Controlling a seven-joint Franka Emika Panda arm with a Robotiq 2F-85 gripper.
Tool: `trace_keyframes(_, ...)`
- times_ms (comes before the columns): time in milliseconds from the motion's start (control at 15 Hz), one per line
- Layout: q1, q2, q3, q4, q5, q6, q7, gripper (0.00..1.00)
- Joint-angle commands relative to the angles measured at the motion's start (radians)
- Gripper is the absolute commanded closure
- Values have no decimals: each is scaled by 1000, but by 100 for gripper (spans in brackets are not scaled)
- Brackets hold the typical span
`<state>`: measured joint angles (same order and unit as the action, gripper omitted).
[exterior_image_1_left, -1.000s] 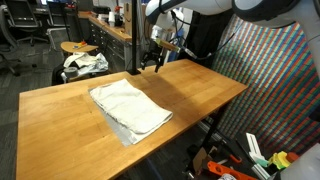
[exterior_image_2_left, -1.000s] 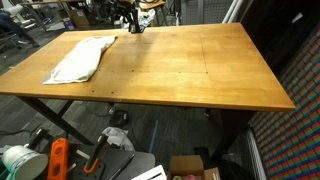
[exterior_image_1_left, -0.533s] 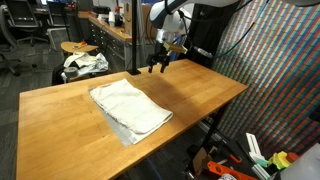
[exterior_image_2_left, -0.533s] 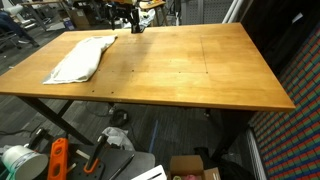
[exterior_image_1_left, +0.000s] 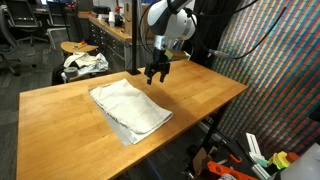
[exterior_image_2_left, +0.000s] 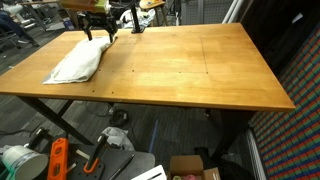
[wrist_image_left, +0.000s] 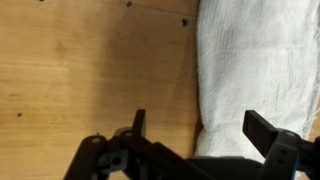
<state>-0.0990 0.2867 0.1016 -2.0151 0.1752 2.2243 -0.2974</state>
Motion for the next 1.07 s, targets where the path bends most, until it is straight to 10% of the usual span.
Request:
trace_keyframes(0, 58, -200, 23, -246, 60, 62, 12, 0)
trace_keyframes(1000, 114, -129, -12, -235, -124, 64, 33, 0)
